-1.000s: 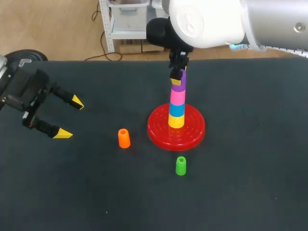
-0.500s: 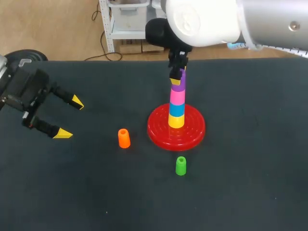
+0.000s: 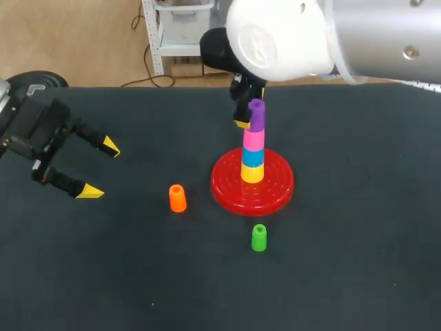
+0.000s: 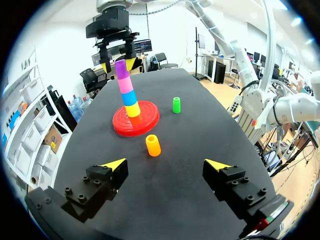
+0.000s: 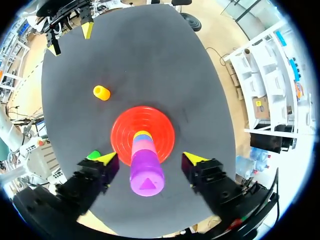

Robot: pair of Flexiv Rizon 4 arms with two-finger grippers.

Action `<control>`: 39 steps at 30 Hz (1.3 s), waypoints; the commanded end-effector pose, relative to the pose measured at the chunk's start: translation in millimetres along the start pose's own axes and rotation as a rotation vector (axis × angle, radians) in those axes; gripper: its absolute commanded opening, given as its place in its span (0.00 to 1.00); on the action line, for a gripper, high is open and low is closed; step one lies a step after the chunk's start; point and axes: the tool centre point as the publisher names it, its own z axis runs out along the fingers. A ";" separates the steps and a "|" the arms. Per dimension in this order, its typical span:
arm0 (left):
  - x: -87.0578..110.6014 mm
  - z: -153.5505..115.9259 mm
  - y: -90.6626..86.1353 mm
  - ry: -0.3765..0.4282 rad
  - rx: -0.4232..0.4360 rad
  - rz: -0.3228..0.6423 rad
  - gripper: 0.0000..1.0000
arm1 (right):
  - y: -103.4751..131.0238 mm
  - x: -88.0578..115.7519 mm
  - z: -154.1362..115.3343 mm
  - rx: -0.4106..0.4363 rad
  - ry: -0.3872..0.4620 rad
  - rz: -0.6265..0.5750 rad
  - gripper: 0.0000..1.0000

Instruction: Pick up and stack the cylinders on the red base in this order: pink,purple,orange,green

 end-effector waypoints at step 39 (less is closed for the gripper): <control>1.0 0.0 0.0 -0.001 -0.001 0.002 1.00 | 106.8 -94.9 51.7 -0.031 -0.039 -0.359 1.00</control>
